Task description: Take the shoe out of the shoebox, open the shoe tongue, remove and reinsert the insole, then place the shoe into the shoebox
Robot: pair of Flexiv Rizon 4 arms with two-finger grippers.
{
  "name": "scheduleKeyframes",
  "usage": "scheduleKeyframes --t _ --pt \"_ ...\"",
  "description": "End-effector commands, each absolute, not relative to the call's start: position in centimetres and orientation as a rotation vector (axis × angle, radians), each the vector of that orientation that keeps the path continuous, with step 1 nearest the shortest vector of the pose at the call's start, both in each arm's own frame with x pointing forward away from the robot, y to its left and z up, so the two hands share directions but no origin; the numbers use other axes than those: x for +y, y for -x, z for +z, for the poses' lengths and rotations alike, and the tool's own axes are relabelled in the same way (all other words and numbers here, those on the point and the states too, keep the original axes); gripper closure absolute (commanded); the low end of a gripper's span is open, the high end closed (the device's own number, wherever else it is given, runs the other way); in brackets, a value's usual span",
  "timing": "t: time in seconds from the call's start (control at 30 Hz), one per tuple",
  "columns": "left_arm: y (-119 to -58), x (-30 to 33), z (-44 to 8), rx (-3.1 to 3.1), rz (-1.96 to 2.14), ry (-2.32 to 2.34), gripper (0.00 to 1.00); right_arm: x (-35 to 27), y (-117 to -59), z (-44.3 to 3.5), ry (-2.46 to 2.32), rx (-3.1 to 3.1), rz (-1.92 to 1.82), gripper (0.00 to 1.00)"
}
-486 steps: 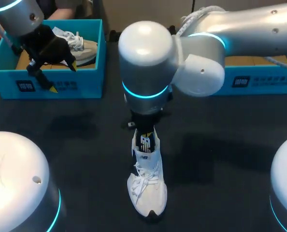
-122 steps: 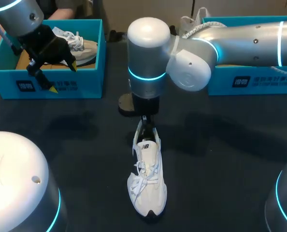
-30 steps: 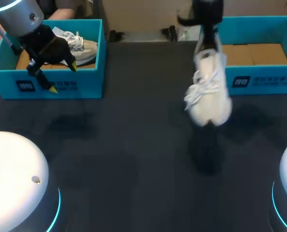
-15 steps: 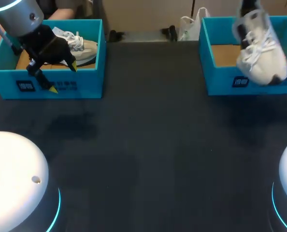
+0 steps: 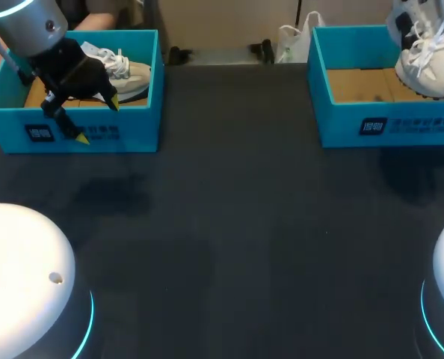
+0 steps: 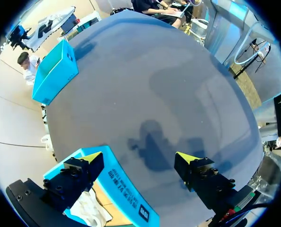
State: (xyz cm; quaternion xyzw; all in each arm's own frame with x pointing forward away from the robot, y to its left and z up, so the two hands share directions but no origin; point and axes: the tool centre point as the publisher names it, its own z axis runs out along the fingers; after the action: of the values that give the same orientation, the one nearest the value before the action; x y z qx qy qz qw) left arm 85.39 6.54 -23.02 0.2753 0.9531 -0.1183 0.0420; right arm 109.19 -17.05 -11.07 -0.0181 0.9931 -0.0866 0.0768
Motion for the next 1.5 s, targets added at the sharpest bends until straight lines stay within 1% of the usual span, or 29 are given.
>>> scheduleKeyframes --t 0.03,0.1,0.2,0.37,0.53,0.67,0.77,0.9,1.03,1.13,1.23,1.27,1.5 --pt "-85.3 6.6 -23.0 2.915 -0.359 -0.843 0.00 -17.0 -109.3 -10.8 0.055 2.985 -0.263 1.00" --pt "-85.3 6.6 -23.0 2.915 -0.359 -0.843 0.00 -17.0 -109.3 -10.8 0.055 2.985 -0.263 1.00" --pt "-85.3 6.6 -23.0 2.915 -0.359 -0.843 0.00 -18.4 -112.2 -10.1 0.004 2.959 -0.225 1.00" --pt "-85.3 6.6 -23.0 2.915 -0.359 -0.843 0.00 -20.0 -116.8 -9.1 0.048 2.902 -0.189 1.00" --pt "-85.3 6.6 -23.0 2.915 -0.359 -0.843 0.00 -21.3 -120.6 -9.7 0.153 2.887 -0.137 1.00" --pt "-85.3 6.6 -23.0 2.915 -0.359 -0.843 0.00 -21.9 -122.7 -10.6 0.183 2.910 -0.191 1.00" --pt "-85.3 6.6 -23.0 2.915 -0.359 -0.843 0.00 -22.8 -123.2 -10.4 -0.084 2.907 -0.182 1.00" --pt "-85.3 6.6 -23.0 2.915 -0.359 -0.843 0.00 -25.4 -122.9 -10.0 -0.800 2.755 -0.186 1.00" --pt "-85.3 6.6 -23.0 2.915 -0.359 -0.843 0.00 -27.3 -121.6 -10.5 -1.151 2.647 -0.118 1.00" --pt "-85.3 6.6 -23.0 2.915 -0.359 -0.843 0.00 -28.5 -120.4 -10.8 -1.362 2.561 -0.116 1.00" --pt "-85.3 6.6 -23.0 2.915 -0.359 -0.843 0.00 -29.2 -119.1 -11.3 -1.682 2.449 -0.178 1.00" --pt "-85.3 6.6 -23.0 2.915 -0.359 -0.843 0.00 -29.2 -118.9 -11.5 -1.756 2.427 -0.283 1.00" --pt "-85.3 6.6 -23.0 2.915 -0.359 -0.843 0.00 -29.2 -118.9 -11.5 -1.756 2.427 -0.283 1.00"
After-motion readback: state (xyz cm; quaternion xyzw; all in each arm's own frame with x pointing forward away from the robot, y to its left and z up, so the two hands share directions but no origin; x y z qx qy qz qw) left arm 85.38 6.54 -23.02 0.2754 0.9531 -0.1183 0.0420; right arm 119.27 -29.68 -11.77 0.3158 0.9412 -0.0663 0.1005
